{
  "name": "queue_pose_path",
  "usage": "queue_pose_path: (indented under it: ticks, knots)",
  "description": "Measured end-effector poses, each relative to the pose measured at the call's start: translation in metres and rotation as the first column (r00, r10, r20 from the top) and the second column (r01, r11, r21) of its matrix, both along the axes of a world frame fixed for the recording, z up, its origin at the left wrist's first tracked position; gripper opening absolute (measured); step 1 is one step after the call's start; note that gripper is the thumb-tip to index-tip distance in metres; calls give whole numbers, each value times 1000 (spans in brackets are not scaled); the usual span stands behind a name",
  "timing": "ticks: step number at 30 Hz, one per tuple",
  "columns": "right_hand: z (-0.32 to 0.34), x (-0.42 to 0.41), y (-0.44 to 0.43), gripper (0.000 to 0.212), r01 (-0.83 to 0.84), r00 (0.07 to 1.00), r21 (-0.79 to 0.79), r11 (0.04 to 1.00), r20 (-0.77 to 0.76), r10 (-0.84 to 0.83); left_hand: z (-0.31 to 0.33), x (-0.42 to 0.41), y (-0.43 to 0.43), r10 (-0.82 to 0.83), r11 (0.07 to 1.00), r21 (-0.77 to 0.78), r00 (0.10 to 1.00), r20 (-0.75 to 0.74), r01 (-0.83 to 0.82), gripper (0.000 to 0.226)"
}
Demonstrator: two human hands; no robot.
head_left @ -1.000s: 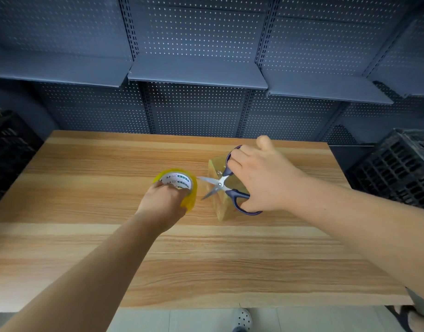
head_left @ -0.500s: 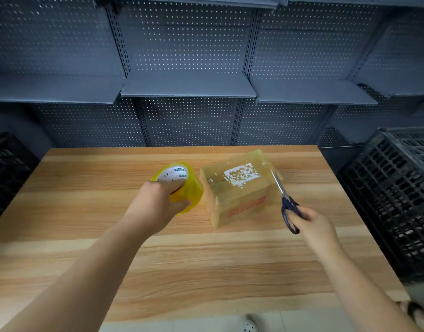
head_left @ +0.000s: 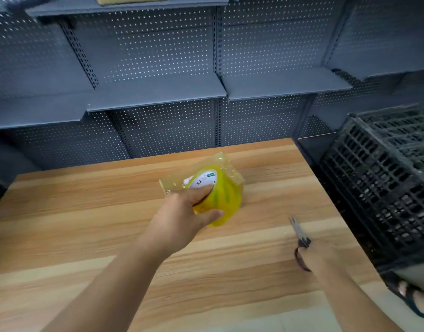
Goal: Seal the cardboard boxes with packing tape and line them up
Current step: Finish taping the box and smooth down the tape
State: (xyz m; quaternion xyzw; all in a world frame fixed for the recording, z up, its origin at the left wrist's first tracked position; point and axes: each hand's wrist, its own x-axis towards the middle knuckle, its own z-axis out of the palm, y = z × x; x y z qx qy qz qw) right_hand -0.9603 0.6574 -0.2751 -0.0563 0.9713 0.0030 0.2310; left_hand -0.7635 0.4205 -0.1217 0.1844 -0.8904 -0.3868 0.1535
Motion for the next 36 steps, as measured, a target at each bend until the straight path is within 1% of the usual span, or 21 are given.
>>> queue_pose_path:
  ticks: [1,2,3,4,5,6,7,8,9,11,12,13,16,19,21,26,30,33,36]
  knots:
    - [20,0,-7,38,-21,1000,-131,991,-7,20,-3,-8,5,0,1000,20,1000,2,0,36]
    - [41,0,-13,35,-10,1000,-380,925,-9,7,-4,-16,10,-4,999,40,1000,4,4,33]
    - [70,4,-21,30,39,999,-655,754,39,-17,-5,-23,15,-7,999,51,1000,9,7,34]
    - [102,10,-30,25,64,996,-853,519,83,14,-6,-31,20,-10,998,56,1000,17,9,36]
    - [128,16,-41,26,66,991,-946,317,99,89,-7,-38,24,-10,998,57,1000,25,9,36]
    - [146,19,-49,29,56,979,-979,197,93,179,-8,-44,28,-12,998,63,999,30,10,36]
    - [158,22,-56,32,29,963,-988,150,69,262,-8,-49,32,-14,997,77,999,33,11,34]
    - [164,23,-61,35,-9,952,-989,151,37,303,-7,-53,35,-19,996,86,999,31,17,32]
    - [165,23,-63,36,-58,952,-983,172,-3,305,-7,-56,37,-26,996,84,999,29,23,30]
    - [164,19,-63,35,-141,963,-963,229,-80,258,-5,-59,41,-50,998,40,998,29,49,24]
    - [164,17,-62,34,-145,968,-961,236,-88,234,-4,-60,43,-65,998,12,998,27,64,24]
    - [164,15,-61,34,-107,976,-967,229,-57,211,-4,-60,44,-73,997,-12,997,23,74,26]
    - [164,9,-61,41,104,972,-977,184,139,191,-5,-61,45,-61,995,-72,998,23,63,34]
    - [165,6,-60,31,151,955,-977,149,183,232,-4,-61,46,-67,995,-71,998,20,68,36]
    - [166,6,-58,28,135,961,-984,117,159,226,-1,-60,46,-79,991,-104,997,15,80,32]
    - [167,9,-57,18,31,979,-992,122,55,199,6,-58,48,-86,978,-192,996,-12,82,20]
    - [168,11,-55,13,-56,981,-992,117,-32,192,12,-56,49,-91,967,-242,995,-28,81,17]
    - [170,9,-54,15,-36,982,-994,105,-16,186,15,-57,50,-88,959,-275,994,-64,68,18]
    - [179,4,-50,19,-16,979,-996,87,2,204,22,-59,52,-99,953,-295,990,-97,66,26]
